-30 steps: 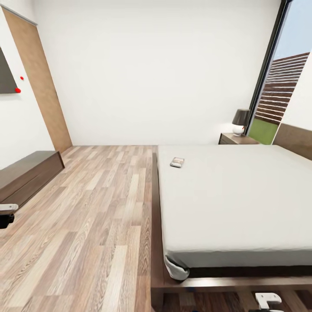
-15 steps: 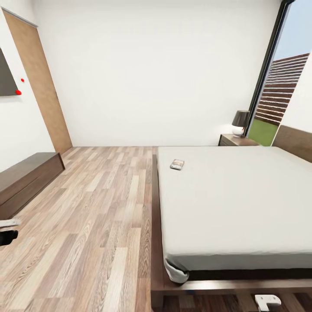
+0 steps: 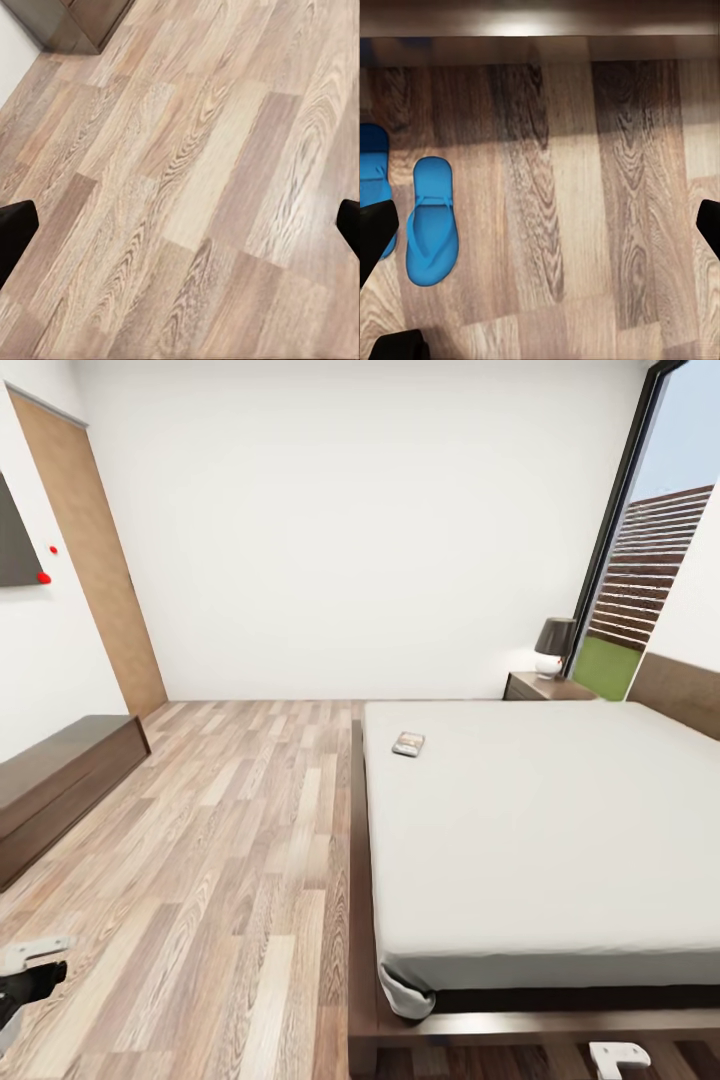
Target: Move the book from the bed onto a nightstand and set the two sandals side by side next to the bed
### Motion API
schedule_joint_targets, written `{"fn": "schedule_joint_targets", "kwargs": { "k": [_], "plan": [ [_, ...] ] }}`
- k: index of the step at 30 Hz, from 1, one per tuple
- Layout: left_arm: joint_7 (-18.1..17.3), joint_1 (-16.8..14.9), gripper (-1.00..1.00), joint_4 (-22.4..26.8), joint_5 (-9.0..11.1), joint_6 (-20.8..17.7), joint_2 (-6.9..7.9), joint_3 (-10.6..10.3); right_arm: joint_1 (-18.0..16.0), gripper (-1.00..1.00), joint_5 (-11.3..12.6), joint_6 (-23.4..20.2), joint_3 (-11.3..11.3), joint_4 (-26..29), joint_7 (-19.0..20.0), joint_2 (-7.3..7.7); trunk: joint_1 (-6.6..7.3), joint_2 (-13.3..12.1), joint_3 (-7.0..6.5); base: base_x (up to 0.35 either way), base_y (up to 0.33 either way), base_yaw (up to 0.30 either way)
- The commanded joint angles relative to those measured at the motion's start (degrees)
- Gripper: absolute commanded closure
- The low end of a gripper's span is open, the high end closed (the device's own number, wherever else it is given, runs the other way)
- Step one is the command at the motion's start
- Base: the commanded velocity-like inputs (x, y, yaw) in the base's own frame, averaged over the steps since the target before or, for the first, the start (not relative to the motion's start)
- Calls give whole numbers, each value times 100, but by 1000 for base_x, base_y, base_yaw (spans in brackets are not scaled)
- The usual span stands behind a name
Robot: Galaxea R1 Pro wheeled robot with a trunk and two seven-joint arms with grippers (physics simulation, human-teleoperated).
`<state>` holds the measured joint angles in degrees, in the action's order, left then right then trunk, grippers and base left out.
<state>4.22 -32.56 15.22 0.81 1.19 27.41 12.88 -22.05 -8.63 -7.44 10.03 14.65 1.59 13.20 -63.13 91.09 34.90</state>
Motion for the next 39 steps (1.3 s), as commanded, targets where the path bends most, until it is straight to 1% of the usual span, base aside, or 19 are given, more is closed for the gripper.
{"fn": "schedule_joint_targets", "kwargs": {
  "k": [1, 4, 6, 8, 9, 13, 15, 17, 22, 24, 25, 26, 27, 33, 35, 39],
  "plan": [
    [10, -5, -100, -36, 13, 49, -68, 5, -1, -100, -57, -29, 47, -1, 17, -3, 23, -39, -13, 0, 0, 0],
    [9, -3, -100, -102, 17, 117, -249, 9, -2, -100, -58, -25, 50, -42, 14, -2, 89, -159, -67, 0, 0, 0],
    [9, 5, -100, -148, 16, 142, -327, 10, -2, -100, -56, -23, 52, -61, 13, -5, 133, -239, -103, 0, 0, 0],
    [7, 31, -100, -220, 21, 162, -378, 11, -2, -100, -54, -4, 54, -76, 13, -7, 177, -320, -139, 0, 0, 0],
    [7, 31, -100, -220, 21, 162, -378, 11, -2, -100, -54, -4, 54, -76, 13, -7, 199, -360, -157, 0, 0, 0],
    [-2, 159, -100, -390, 32, 204, -444, 12, -1, -100, -48, 180, 57, -140, 10, -9, 287, -520, -229, 0, 0, 0],
    [-3, 225, -100, -440, 33, 248, -500, 12, -1, -100, -48, 260, 58, -195, 9, -9, 331, -600, -265, 0, 0, 0],
    [6, 275, -100, -472, 31, 284, -610, 12, -1, -100, -48, 314, 62, -249, 9, -8, 375, -681, -301, 0, 0, 0],
    [36, 342, -100, -510, 10, 319, -1006, 13, -1, -100, -44, 382, 72, -317, 8, -2, 485, -881, -390, 0, 0, 0],
    [42, 357, -100, -519, 3, 323, -1110, 13, -1, -100, -42, 395, 76, -329, 8, -1, 528, -961, -426, 0, 0, 0],
    [44, 362, -100, -528, -2, 324, -1148, 13, -1, -100, -37, 400, 78, -333, 8, -1, 550, -1001, -444, 0, 0, 0],
    [44, 362, -100, -528, -2, 324, -1148, 13, -1, -100, -37, 400, 78, -333, 8, -1, 572, -1042, -462, 0, 0, 0],
    [47, 371, -100, -574, -5, 328, -1204, 13, -1, -100, -30, 407, 78, -338, 8, -1, 594, -1082, -480, 0, 0, 0],
    [47, 513, -100, -851, 21, 359, -1314, 7, -1, -100, -20, 419, 84, -378, 8, 9, 726, -1322, -588, 0, 0, 0],
    [54, 606, -100, -893, 17, 366, -1396, 6, -1, -100, -19, 429, 85, -425, 8, 12, 770, -1402, -624, 0, 0, 0],
    [63, 766, -100, -934, 3, 462, -1612, 5, -1, -100, -17, 539, 92, -507, 8, 32, 858, -1563, -696, 0, 0, 0]
  ]
}}
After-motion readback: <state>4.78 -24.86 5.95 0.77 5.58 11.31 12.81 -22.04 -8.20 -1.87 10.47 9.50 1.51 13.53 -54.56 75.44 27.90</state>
